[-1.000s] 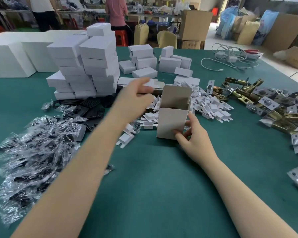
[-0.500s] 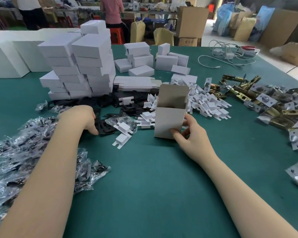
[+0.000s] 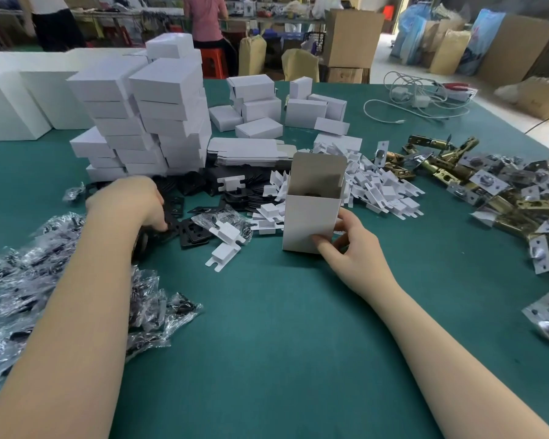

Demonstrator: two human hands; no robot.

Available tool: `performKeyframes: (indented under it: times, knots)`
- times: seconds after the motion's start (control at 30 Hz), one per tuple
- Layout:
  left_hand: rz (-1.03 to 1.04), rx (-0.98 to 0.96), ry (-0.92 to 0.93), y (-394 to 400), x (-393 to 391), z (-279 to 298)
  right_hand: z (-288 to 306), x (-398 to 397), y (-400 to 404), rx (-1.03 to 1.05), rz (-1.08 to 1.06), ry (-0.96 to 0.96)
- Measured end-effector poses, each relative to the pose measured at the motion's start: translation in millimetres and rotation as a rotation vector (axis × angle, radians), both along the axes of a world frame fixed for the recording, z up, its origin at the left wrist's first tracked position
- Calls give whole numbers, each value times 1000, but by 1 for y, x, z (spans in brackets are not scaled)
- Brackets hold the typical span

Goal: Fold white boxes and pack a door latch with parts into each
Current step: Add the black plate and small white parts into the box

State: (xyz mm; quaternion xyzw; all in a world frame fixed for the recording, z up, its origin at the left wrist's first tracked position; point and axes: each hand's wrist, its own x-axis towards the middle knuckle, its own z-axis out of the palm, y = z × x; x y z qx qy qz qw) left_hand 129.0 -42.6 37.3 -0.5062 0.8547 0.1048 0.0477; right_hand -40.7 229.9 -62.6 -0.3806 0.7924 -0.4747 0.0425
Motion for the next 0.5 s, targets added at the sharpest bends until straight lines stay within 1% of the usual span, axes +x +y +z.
performKeyframes:
  times: [0.1,0.17,0.2,0.27,0.4,0.43,0.5]
  knots:
    - [-6,-107,200,-4,3,10,-2,-1,0,1,-5,-7]
    - [-48,-119,284,-2,3,15,-2,-1,0,2,-7,-8]
    - [-65,-119,299,-2,3,16,-3,-1,0,1,-8,-8]
    - [-91,-102,249,-1,1,14,-3,-1,0,-1,-8,-8]
    - [-101,11,-38,-2,-3,-5,-2,0,1,-5,-1,-6]
    - [-100,26,-82,-4,-3,-10,-1,0,1,-5,0,-5]
    - [-97,43,-106,-8,-3,-17,-1,0,1,-5,2,-5]
